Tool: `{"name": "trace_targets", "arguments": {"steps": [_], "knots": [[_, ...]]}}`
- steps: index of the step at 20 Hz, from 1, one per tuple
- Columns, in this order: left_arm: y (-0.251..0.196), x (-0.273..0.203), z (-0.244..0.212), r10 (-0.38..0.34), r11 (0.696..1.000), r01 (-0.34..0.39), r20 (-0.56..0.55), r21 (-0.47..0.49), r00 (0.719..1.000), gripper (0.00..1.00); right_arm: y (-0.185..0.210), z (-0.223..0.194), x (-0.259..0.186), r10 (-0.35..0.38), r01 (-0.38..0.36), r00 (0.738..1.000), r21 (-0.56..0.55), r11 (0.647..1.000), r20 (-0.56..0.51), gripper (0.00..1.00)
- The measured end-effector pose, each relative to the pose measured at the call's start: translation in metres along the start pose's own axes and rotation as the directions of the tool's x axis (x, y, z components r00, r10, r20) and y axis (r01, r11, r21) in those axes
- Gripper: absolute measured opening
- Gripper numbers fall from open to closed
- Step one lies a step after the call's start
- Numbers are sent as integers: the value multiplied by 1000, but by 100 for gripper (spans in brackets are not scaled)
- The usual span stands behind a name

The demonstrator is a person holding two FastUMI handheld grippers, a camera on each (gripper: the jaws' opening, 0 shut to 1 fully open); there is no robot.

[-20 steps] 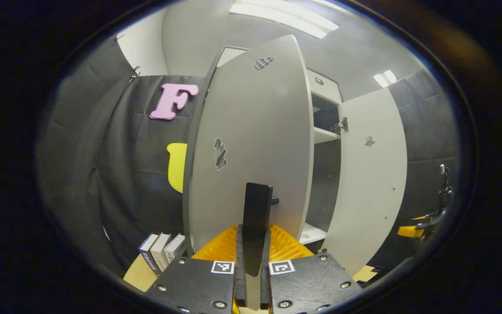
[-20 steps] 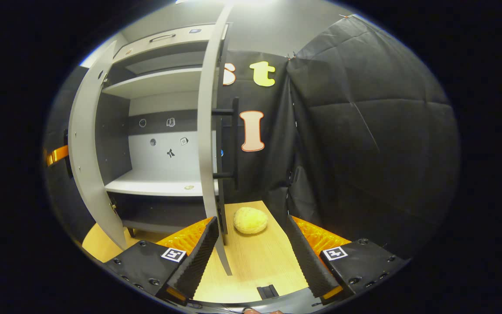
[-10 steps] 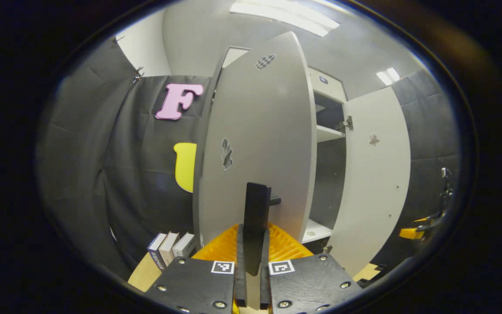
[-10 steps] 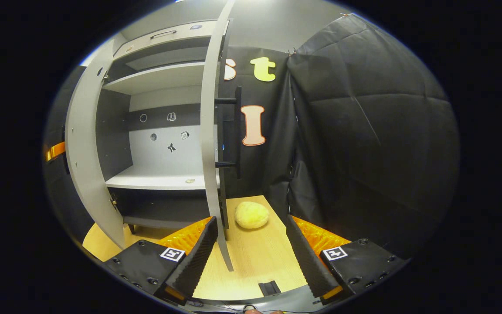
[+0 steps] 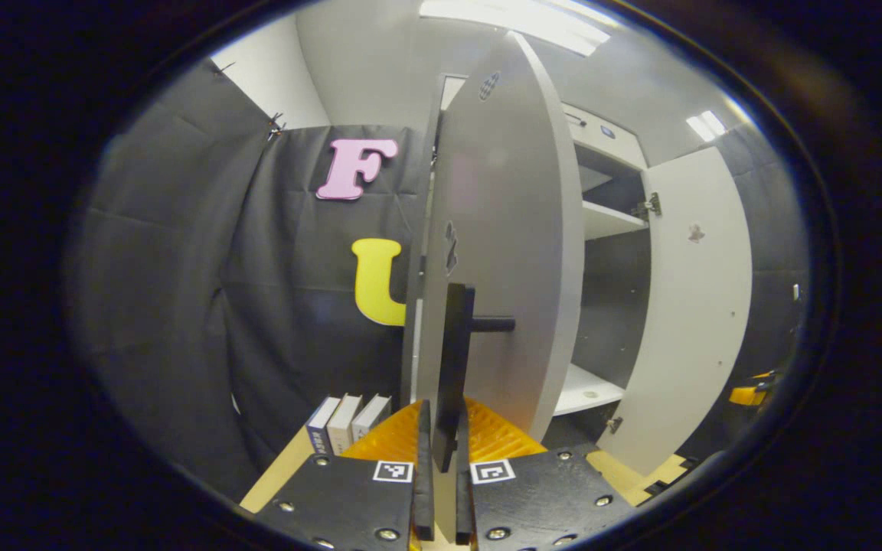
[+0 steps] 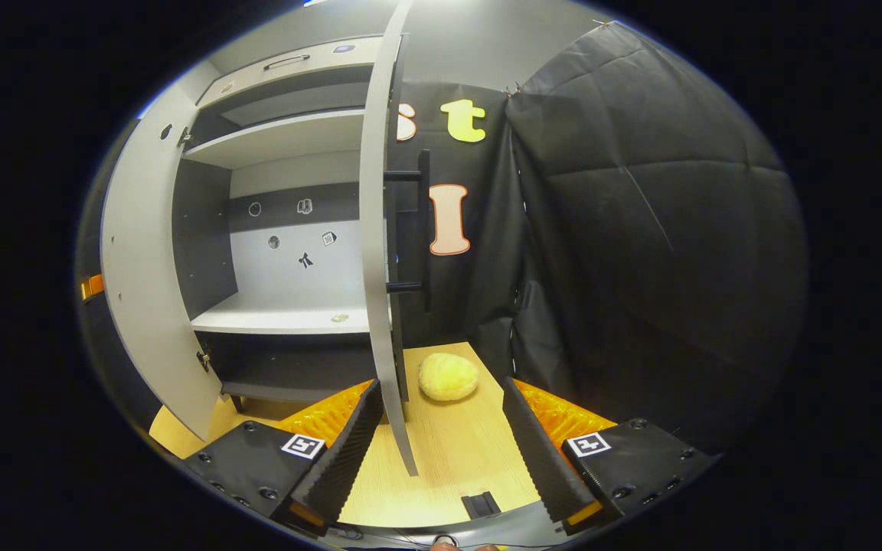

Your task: Open the right door of the double-door shoe cabinet with the right hand, and open the left door with the left hand.

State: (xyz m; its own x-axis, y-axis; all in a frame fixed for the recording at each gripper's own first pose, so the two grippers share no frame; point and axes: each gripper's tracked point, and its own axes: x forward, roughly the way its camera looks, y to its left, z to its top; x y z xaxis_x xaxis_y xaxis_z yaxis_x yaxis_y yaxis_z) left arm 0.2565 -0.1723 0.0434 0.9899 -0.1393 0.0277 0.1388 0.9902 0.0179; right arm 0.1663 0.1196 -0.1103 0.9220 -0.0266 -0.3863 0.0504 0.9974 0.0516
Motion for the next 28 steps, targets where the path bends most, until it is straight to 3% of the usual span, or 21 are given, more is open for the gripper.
{"name": "trace_targets", "arguments": {"steps": [2,3,4,6,12,13,14,16,17,20,21,22,23,24,28], "knots": [[19,5,3,75,997,-76,20,33,997,10,-2,0,-1,-4,4,1000,-11,1000,-3,94],[22,-1,4,68,996,-69,15,52,998,7,-3,0,0,-5,5,1000,-11,1000,-5,94],[19,11,-4,41,999,-41,11,16,999,1,-3,-1,-1,-5,5,1000,-6,1000,-6,97],[6,11,-5,9,998,-8,17,-59,1000,1,-1,-2,1,0,0,1000,8,1000,-7,99],[17,10,-4,45,998,-46,16,43,999,0,3,-1,2,5,-5,1000,7,1000,-4,99],[17,8,-2,49,997,-50,16,52,999,1,3,0,3,5,-5,1000,8,1000,-5,94],[17,7,-2,48,997,-49,19,56,999,1,3,0,3,8,-8,1000,16,1000,-6,99],[16,4,-3,41,998,-42,19,40,999,1,9,1,5,19,-19,1000,35,999,-10,94],[16,1,-3,43,999,-44,22,29,999,1,11,2,6,23,-23,1000,40,999,-16,99],[14,-4,-4,36,999,-36,19,-4,999,1,18,10,4,33,-32,999,22,999,-25,99],[13,-7,-4,38,999,-38,13,-13,999,1,23,14,3,47,-47,999,12,999,-23,94],[13,-8,-6,42,999,-41,5,-22,999,1,29,17,2,67,-67,998,1,998,-18,98],[14,-12,-10,53,998,-53,-12,-26,999,1,33,22,2,83,-84,996,-13,996,-8,93],[17,-16,-13,77,997,-77,-23,-22,997,1,35,25,1,94,-94,996,-25,995,6,98],[16,-47,-6,160,987,-160,-2,-14,987,0,45,25,8,168,-166,986,-68,984,19,98]]}}
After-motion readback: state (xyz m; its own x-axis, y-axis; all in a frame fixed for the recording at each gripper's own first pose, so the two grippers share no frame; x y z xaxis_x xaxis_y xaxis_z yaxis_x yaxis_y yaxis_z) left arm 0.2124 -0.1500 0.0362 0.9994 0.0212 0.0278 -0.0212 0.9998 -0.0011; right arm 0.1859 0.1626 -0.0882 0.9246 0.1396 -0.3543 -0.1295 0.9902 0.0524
